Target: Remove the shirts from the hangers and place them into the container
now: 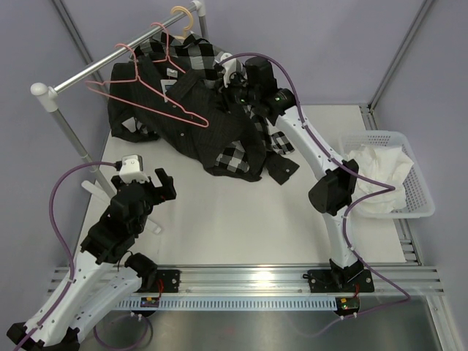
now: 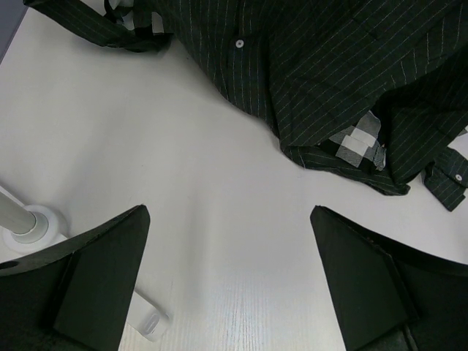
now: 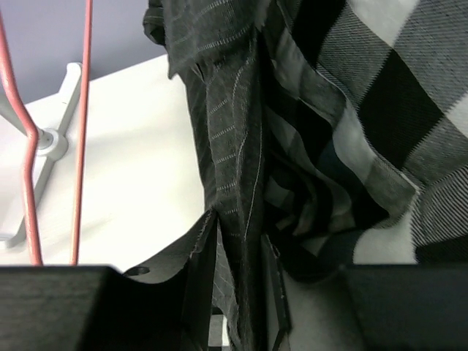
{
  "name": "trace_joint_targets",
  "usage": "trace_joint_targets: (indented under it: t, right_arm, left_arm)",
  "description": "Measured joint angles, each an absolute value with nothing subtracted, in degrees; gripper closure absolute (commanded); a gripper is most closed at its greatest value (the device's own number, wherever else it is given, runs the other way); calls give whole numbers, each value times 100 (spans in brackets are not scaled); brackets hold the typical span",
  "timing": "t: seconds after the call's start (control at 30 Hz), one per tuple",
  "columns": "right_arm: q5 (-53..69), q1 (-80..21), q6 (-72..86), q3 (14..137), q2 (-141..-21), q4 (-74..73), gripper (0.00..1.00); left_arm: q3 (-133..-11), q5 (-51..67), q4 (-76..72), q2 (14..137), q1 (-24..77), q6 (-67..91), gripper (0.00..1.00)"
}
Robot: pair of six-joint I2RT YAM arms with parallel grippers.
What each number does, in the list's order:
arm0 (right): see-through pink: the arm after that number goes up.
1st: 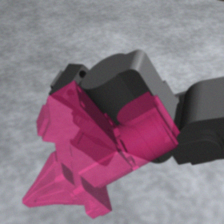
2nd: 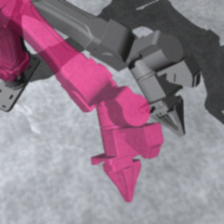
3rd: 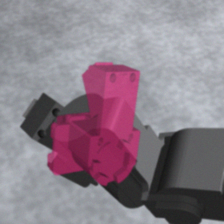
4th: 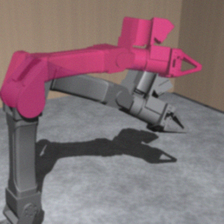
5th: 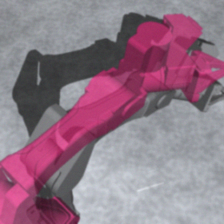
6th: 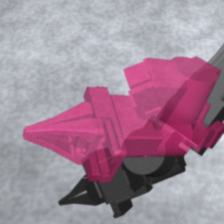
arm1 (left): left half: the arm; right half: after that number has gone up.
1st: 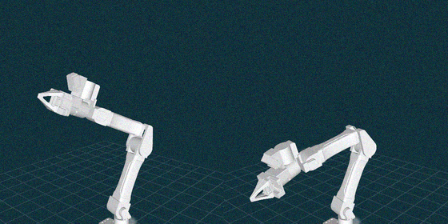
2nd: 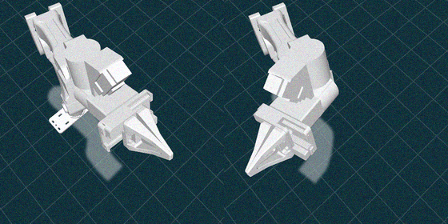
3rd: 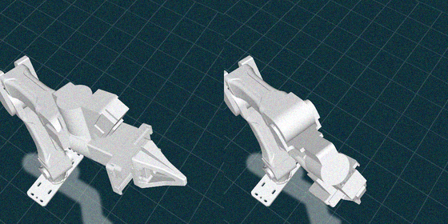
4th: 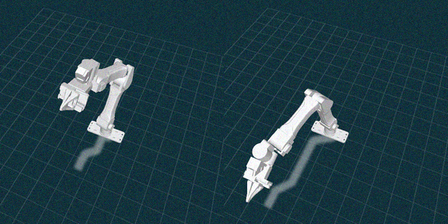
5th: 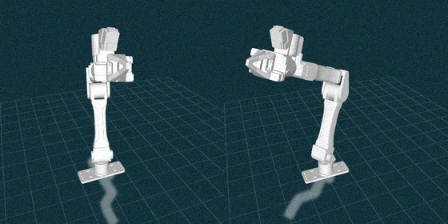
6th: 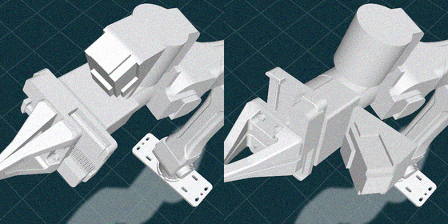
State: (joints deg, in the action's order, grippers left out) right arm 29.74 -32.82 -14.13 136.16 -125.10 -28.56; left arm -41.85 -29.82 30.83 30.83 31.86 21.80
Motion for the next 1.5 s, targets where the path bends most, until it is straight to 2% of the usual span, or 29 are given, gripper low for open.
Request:
trace_joint_targets:
  t: [0.17,0.27,0.3,0.33,0.6,0.8,1.0,1.5]
  right_arm:
    - [2971,-3417,-1282,13616,-12505,-2742,81]
    - [2967,-3476,-1216,13616,-12505,-2696,92]
    - [2965,-3485,-1194,13616,-12505,-2685,99]
    - [2965,-3489,-1157,13616,-12503,-2683,100]
    - [2821,-3494,-919,13386,-12223,-2589,100]
    - [2453,-3494,-696,12492,-11227,-2067,100]
    - [2250,-3494,-663,12169,-10392,-1868,100]
    - [1227,-3509,-770,8477,-7979,-1710,100]
  left_arm:
    - [-4185,-2976,3087,3050,3186,2180,1]
    - [-4185,-2976,3087,3020,3183,2180,1]
    - [-4185,-2974,3089,3009,3181,2180,1]
    - [-4185,-2974,3087,3004,3181,2180,1]
    - [-4185,-2971,3094,2998,3177,2180,1]
    - [-4185,-2969,3096,2998,3175,2180,1]
    - [-4185,-2969,3100,2998,3175,2180,1]
    - [-4185,-2842,3098,2995,3175,2178,1]
